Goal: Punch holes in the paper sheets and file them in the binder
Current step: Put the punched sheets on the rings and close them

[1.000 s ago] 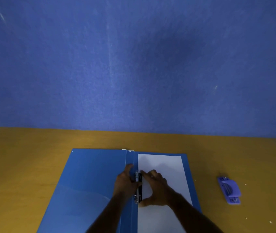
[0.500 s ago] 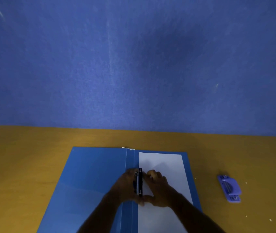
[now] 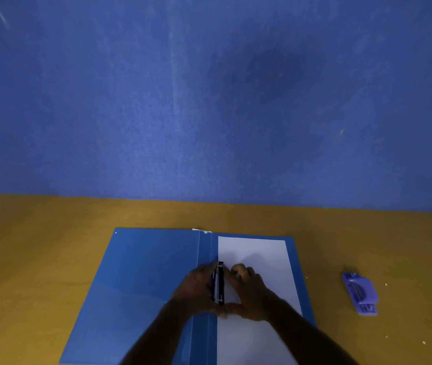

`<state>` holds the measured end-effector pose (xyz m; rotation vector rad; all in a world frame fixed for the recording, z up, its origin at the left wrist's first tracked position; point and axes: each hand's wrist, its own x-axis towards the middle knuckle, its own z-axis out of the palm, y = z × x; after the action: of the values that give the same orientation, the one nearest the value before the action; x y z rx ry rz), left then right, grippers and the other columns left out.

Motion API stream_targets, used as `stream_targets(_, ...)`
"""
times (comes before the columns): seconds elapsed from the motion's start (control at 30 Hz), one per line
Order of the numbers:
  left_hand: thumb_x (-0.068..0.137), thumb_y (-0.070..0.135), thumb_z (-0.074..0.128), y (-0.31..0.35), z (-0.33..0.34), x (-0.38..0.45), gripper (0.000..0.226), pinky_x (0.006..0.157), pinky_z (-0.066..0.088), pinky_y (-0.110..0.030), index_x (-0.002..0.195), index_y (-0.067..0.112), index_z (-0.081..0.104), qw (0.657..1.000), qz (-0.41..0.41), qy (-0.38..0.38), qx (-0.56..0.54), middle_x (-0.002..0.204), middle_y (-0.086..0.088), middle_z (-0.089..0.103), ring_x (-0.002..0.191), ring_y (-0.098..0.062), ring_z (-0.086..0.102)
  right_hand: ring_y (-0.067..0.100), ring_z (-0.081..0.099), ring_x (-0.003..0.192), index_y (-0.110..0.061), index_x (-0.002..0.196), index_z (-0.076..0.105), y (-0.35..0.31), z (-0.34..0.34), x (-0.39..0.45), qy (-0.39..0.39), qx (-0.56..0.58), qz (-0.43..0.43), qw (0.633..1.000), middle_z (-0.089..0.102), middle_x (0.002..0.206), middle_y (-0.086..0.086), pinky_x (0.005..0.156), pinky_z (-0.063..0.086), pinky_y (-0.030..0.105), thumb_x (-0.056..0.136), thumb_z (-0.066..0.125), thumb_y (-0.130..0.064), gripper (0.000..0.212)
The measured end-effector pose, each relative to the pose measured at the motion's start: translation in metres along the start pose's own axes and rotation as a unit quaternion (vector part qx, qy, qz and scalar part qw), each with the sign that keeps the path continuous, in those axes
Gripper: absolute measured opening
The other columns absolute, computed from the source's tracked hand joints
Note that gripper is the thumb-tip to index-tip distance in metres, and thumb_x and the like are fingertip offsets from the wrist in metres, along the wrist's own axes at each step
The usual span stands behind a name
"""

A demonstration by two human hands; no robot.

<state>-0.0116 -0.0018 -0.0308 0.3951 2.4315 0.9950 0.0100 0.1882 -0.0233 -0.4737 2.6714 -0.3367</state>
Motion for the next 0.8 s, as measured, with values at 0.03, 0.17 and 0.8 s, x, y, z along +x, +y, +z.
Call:
stream_targets(0.03,0.039,0.043,0.093,0.001,0.0,0.0,0.109,0.092,0.05,-0.025,0.135,0.036,0.041,1.0,-0.003,-0.001,-0.004,0.123,0.011,0.054,0.107,-0.008,0.054,0.026,0.032,0.128,-0.027,0.151,0.009,0.0,-0.001,0.001,-0.003,0.001,0.001,1.0,0.025,0.148,0.009,0.106,0.036,0.043,0.076,0.061,-0.065,0.099)
stream_targets(0.17,0.042,0.035,0.094,0.004,-0.003,0.001,0.102,0.091,0.047,-0.022,0.131,0.039,0.045,1.0,-0.012,-0.018,-0.017,0.113,0.018,0.055,0.108,-0.007,0.054,0.025,0.036,0.124,-0.03,0.149,0.015,0.001,-0.003,0.005,-0.008,-0.001,0.0,1.0,0.031,0.143,0.009,0.102,0.041,0.04,0.074,0.062,-0.067,0.097)
stream_targets(0.8,0.045,0.048,0.091,0.014,-0.014,0.005,0.122,0.112,0.036,-0.045,0.146,0.04,0.024,0.99,-0.067,-0.059,0.107,0.148,-0.004,0.04,0.139,-0.028,0.034,0.023,0.041,0.119,-0.031,0.148,0.011,0.003,0.006,0.004,0.021,-0.013,-0.011,1.0,0.037,0.137,0.009,0.098,0.043,0.038,0.075,0.059,-0.069,0.095)
